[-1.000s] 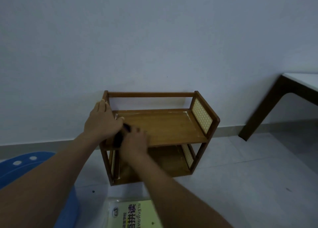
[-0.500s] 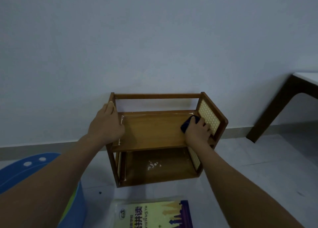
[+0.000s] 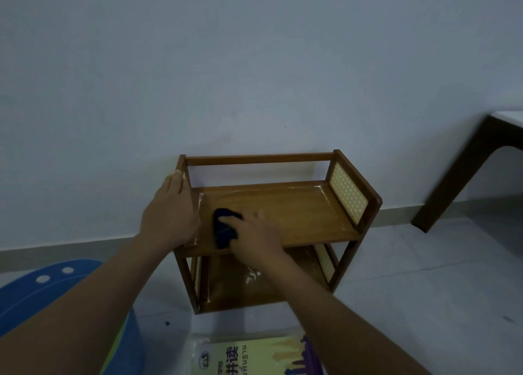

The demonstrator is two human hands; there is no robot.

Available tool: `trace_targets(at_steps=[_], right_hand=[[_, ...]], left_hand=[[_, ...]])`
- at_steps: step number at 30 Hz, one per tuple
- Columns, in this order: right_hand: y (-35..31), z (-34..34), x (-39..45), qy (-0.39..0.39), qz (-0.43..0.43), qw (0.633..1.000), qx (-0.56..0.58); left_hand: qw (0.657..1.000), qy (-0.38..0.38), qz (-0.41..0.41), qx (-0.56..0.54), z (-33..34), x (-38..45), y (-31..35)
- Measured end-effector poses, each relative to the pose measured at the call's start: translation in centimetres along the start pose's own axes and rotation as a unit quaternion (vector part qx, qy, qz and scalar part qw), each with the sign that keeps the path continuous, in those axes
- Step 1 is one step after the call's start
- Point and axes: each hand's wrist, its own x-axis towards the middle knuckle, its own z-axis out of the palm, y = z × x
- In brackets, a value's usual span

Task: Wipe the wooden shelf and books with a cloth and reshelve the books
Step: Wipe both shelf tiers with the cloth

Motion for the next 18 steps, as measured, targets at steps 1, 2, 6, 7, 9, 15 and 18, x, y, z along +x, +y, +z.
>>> trace_targets(at_steps=[1,2,6,7,9,15,18], right_hand=[[2.3,-0.7,-0.6,0.016,0.042,0.999,-0.007],[4.6,-1.6,-1.0,0.034,0.096,0.995,-0.018],[9.6,-6.1,0.7,0.094,0.31,0.945,0.037],[9.3,-7.1,1.7,0.136,0.313,0.938,0.062],[6.5,-7.9,4.1,0.23,0.225,0.946,0.045],[-3.0,-4.5,10.4,0.118,-0.115,0.974,-0.157],[0.0,-3.3,10.2,0.116,-0.086,0.976,-0.165]], left_hand=[[1.0,-0.001,0.002,0.0,0.0,0.0,0.0],[1.0,-0.005,0.003,0.001,-0.2,0.0,0.0],[1.0,-0.03,0.002,0.007,-0.6,0.1,0.2],[1.0,-0.03,0.005,0.007,-0.7,0.0,0.4],[1.0,-0.024,0.008,0.013,-0.8,-0.2,0.6],[0.999,-0.03,0.019,0.012,-0.8,-0.1,0.5],[0.999,-0.032,0.007,0.024,-0.7,-0.1,0.5]])
